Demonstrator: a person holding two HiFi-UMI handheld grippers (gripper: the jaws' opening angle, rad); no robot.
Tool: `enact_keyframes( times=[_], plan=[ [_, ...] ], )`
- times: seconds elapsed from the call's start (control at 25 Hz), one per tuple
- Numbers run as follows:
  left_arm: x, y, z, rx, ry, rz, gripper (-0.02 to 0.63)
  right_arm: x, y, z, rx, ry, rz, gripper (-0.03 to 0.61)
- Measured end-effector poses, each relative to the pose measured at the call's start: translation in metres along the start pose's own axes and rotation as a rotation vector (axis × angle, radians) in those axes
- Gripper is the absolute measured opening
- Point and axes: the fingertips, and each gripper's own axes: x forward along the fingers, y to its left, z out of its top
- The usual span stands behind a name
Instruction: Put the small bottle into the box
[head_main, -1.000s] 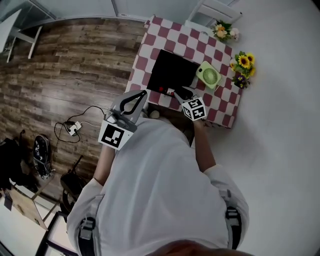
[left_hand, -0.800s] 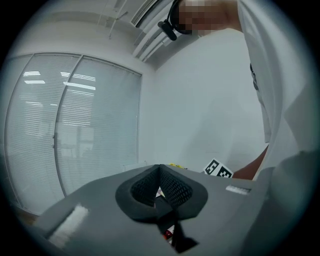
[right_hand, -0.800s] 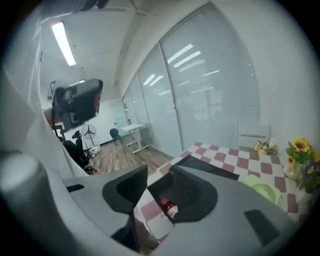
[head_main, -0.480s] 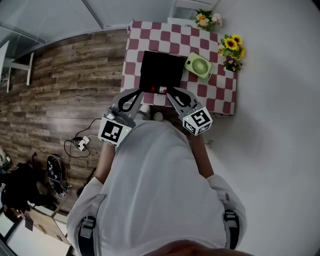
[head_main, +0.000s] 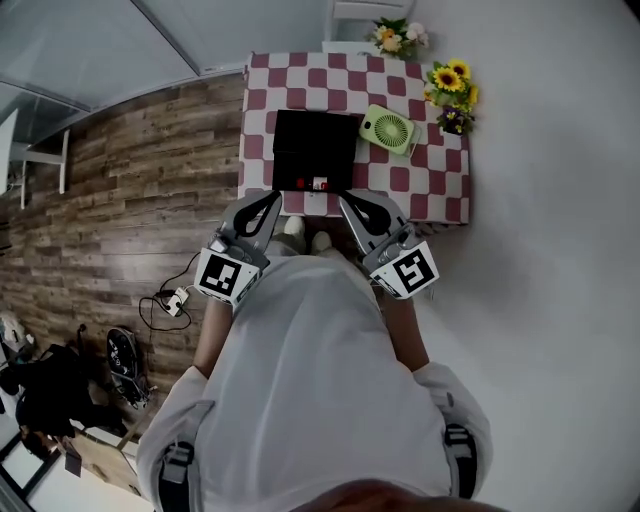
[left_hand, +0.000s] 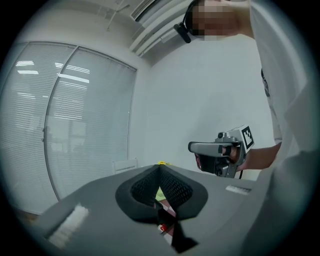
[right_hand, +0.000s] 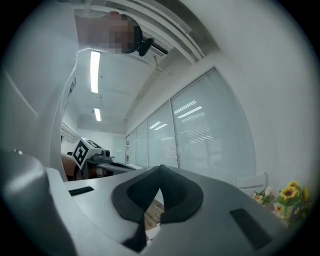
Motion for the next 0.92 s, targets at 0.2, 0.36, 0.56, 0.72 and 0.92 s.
enact_keyframes(
  times=[0.2, 0.36, 0.56, 0.72, 0.92],
  plan=[
    [-0.023, -0.007, 0.001, -0.015, 0.017, 0.041, 0.002, 0.003, 0.011, 0.008, -0.036, 0.007, 0.007, 0.000],
    [-0.043, -0.006, -0.007, -0.034, 0.011, 0.074, 0.002, 0.012, 0.019, 0.006, -0.071, 0.000, 0.031, 0.000],
    [-0.052, -0.004, -0.014, -0.036, -0.014, 0.043, 0.002, 0.024, 0.044, 0.008, -0.107, 0.022, 0.027, 0.000],
    [-0.063, 0.010, -0.019, -0.065, -0.027, -0.003, 0.002, 0.045, 0.059, 0.007, -0.118, 0.063, 0.024, 0.000],
    [-0.098, 0.052, -0.012, -0.075, -0.048, -0.027, 0.002, 0.094, 0.088, 0.012, -0.143, 0.086, 0.041, 0.000]
  ],
)
